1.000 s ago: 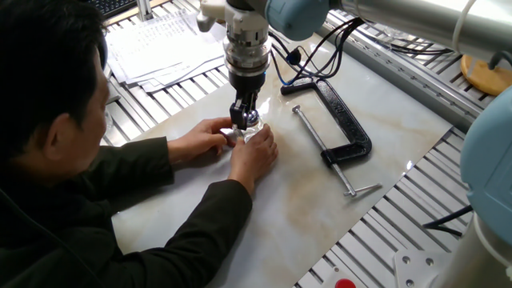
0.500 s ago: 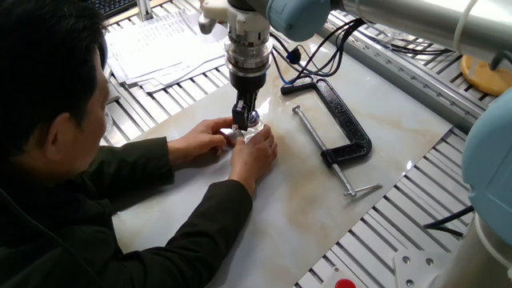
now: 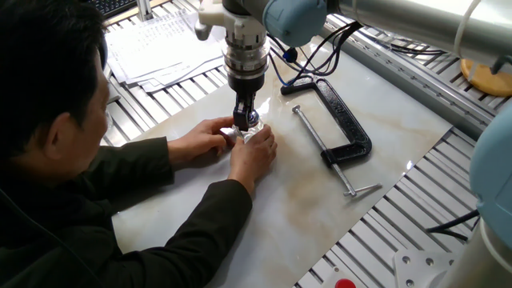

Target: Unscrew the lid from the jar

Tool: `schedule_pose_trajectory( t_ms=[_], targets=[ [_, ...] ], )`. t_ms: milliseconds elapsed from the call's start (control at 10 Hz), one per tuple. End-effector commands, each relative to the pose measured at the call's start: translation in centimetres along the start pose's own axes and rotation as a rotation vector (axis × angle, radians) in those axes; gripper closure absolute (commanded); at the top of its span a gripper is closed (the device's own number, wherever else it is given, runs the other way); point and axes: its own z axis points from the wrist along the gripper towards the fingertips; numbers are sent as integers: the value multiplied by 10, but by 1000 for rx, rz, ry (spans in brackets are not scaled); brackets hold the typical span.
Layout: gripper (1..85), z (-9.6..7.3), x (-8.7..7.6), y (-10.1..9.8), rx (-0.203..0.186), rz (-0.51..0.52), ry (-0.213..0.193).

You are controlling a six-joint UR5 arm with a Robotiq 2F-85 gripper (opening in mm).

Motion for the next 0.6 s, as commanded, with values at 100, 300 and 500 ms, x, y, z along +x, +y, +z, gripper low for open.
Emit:
schedule_pose_trajectory(
  t_ms=[100, 300, 500],
  targets=[
    [847, -3, -5, 1, 15, -86, -17],
    [847, -2, -7, 2, 13, -127, -27],
    [847, -2, -9, -3, 31, -204, -39]
  ],
)
